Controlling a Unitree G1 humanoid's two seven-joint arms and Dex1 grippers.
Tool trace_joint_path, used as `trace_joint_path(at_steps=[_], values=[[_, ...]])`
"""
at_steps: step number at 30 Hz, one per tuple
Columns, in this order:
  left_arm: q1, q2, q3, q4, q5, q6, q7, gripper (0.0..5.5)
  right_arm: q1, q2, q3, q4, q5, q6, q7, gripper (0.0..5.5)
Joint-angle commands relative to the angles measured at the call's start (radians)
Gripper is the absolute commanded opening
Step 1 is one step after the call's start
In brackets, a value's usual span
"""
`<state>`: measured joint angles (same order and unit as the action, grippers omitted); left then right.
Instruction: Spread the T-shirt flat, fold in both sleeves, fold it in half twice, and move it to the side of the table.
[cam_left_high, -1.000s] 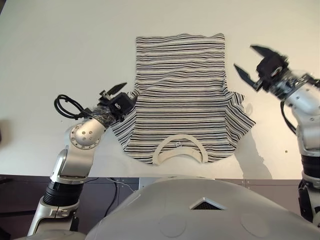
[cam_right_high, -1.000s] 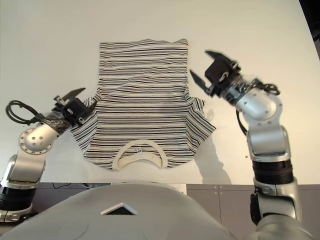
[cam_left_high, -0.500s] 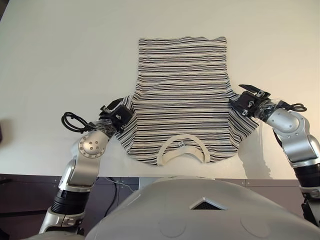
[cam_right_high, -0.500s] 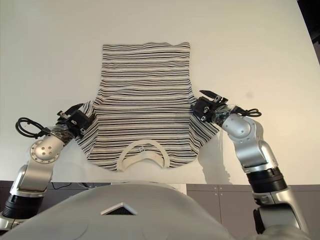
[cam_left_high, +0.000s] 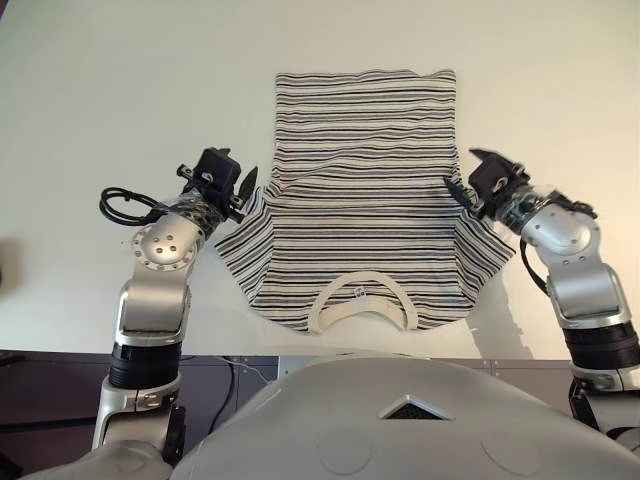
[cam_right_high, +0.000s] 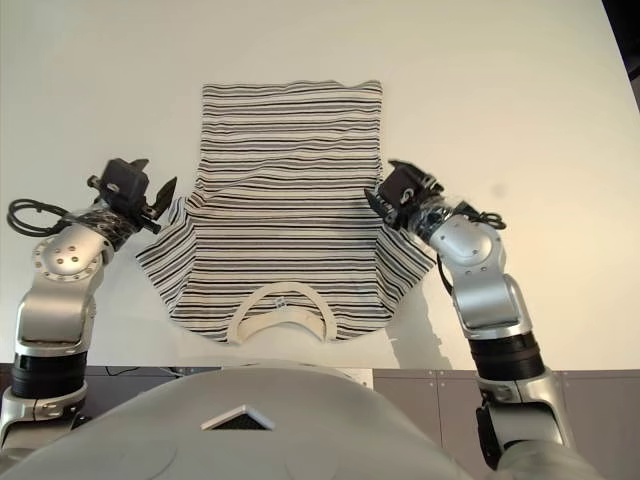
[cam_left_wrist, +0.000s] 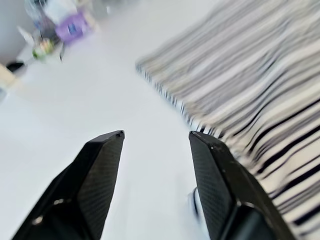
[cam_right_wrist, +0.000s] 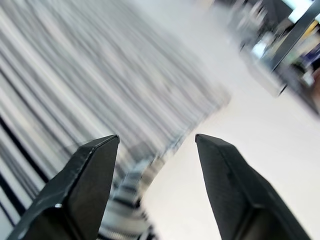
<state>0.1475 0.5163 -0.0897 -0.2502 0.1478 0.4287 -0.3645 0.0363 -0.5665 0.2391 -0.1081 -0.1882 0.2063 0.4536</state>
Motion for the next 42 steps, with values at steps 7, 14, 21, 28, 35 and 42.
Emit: trace_joint_path(at_steps=[7, 14, 21, 28, 35, 42], values=[[0.073, 0.026, -0.051, 0.245, 0.155, -0.184, 0.121, 2.40, 0.018, -0.012, 0.058, 0.218, -0.103, -0.029, -0.028, 2.82], [0.106, -0.027, -0.019, 0.152, 0.147, -0.135, 0.148, 2.40, 0.046, 0.003, 0.051, 0.144, -0.086, -0.007, -0.019, 2.82], [0.008, -0.090, 0.152, 0.005, 0.020, -0.121, 0.194, 2.40, -0.051, 0.068, -0.209, -0.098, 0.089, -0.033, -0.117, 2.82], [0.066, -0.066, 0.200, -0.311, -0.208, 0.083, 0.008, 2.40, 0.159, -0.169, -0.184, -0.340, 0.281, 0.041, 0.295, 2.82], [0.334, 0.121, -0.021, -0.369, -0.131, 0.012, -0.189, 2.40, 0.318, -0.294, -0.216, -0.335, 0.305, -0.017, 0.460, 2.82], [0.361, 0.141, -0.051, -0.260, -0.066, -0.053, -0.184, 2.40, 0.413, -0.410, -0.107, -0.193, 0.042, -0.208, 0.449, 2.82]])
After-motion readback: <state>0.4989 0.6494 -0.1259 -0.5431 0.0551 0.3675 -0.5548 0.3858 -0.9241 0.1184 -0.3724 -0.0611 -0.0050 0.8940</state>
